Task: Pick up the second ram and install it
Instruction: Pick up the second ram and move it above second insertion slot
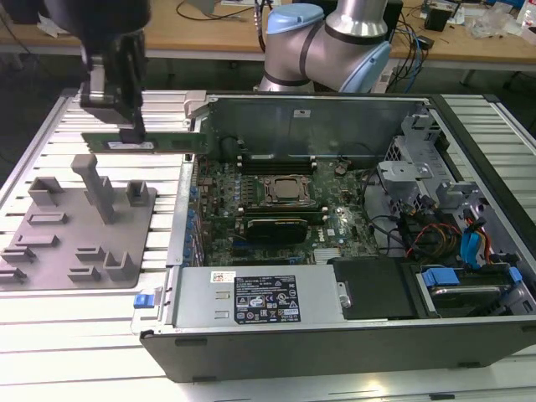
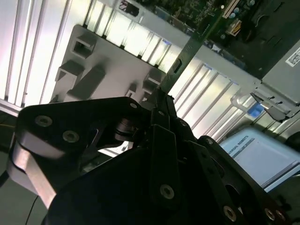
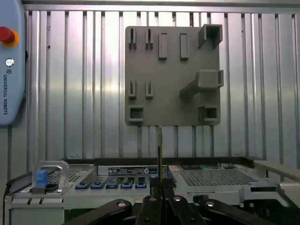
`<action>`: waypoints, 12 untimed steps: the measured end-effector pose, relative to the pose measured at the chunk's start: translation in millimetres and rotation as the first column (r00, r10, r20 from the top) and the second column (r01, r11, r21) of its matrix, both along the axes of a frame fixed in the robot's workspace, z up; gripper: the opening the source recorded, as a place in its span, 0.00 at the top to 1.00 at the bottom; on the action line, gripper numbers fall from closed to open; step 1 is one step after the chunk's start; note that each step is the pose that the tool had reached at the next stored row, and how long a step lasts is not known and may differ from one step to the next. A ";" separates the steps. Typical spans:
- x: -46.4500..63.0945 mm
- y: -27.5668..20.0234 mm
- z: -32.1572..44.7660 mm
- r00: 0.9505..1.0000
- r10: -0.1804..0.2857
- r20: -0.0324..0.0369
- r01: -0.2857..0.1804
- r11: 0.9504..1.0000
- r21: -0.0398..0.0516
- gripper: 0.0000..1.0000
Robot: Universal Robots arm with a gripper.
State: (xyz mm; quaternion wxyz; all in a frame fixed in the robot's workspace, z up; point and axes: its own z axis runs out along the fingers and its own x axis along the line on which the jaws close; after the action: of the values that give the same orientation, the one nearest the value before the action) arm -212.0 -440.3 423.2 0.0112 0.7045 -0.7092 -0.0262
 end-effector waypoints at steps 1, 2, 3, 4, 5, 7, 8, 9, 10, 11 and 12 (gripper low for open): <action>6.1 0.0 0.0 1.000 0.000 0.000 0.000 1.000 0.000 0.91; 12.1 0.0 0.1 1.000 0.000 0.000 0.000 1.000 0.000 0.91; 20.2 0.0 0.0 1.000 0.000 -0.001 0.000 1.000 0.000 0.91; 25.9 0.0 0.0 1.000 0.000 -0.001 0.000 1.000 0.000 0.91; 32.3 0.0 0.0 1.000 0.000 -0.001 0.000 1.000 0.000 0.91; 44.9 0.0 0.0 1.000 0.000 -0.001 0.000 1.000 0.000 0.91; 50.2 0.0 0.0 1.000 0.000 -0.001 0.000 1.000 0.000 0.91; 54.2 0.0 0.0 1.000 0.000 -0.001 0.000 1.000 0.000 0.91; 60.4 0.0 0.1 1.000 0.000 -0.001 0.000 1.000 0.000 0.91; 67.4 0.0 0.0 1.000 0.000 -0.002 0.000 1.000 0.000 0.91; 75.7 0.0 0.0 1.000 0.000 -0.002 0.000 1.000 0.000 0.91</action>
State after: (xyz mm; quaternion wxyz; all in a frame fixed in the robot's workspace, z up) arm -136.4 -440.3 423.2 0.0118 0.7045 -0.7091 -0.0268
